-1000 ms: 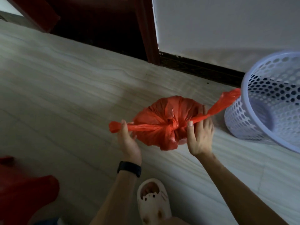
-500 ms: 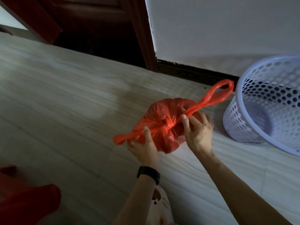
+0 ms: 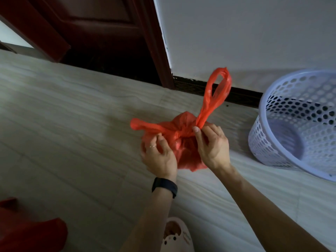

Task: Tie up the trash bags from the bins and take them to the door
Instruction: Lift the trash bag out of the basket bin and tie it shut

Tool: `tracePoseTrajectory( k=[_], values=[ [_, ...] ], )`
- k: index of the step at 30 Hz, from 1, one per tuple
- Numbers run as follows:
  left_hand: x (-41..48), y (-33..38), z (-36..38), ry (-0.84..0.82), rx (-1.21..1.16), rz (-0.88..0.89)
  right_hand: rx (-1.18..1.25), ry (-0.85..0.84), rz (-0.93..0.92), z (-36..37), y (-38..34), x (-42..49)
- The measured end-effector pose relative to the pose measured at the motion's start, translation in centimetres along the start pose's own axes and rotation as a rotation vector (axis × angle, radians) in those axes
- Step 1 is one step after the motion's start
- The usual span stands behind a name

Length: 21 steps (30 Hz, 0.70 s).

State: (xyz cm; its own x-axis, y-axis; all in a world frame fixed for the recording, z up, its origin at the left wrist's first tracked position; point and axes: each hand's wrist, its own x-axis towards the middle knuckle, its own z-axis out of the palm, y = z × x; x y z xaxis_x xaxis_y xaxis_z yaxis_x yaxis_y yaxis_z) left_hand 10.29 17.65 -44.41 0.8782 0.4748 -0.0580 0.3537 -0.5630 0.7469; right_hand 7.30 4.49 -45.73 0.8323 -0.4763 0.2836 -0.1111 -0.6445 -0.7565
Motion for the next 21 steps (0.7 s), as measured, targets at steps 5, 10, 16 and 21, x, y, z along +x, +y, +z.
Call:
tracePoseTrajectory(
  k=[5,10,16,21],
  values=[
    [3.0,2.2,0.3,-0.381,0.107,-0.116,0.044,-0.017,0.063,-0.2,0.4,1.4],
    [4.8,3.5,0.8,-0.595,0.424,-0.013,0.082,-0.034,0.098,-0.4,1.0,1.6],
    [5.3,2.6,1.8,-0.493,0.406,0.140,0.183,-0.046,0.209,-0.6,0.7,1.5],
    [3.5,2.5,0.7,-0.279,0.151,0.705,0.240,-0.056,0.306,-0.7,0.4,2.2]
  ],
)
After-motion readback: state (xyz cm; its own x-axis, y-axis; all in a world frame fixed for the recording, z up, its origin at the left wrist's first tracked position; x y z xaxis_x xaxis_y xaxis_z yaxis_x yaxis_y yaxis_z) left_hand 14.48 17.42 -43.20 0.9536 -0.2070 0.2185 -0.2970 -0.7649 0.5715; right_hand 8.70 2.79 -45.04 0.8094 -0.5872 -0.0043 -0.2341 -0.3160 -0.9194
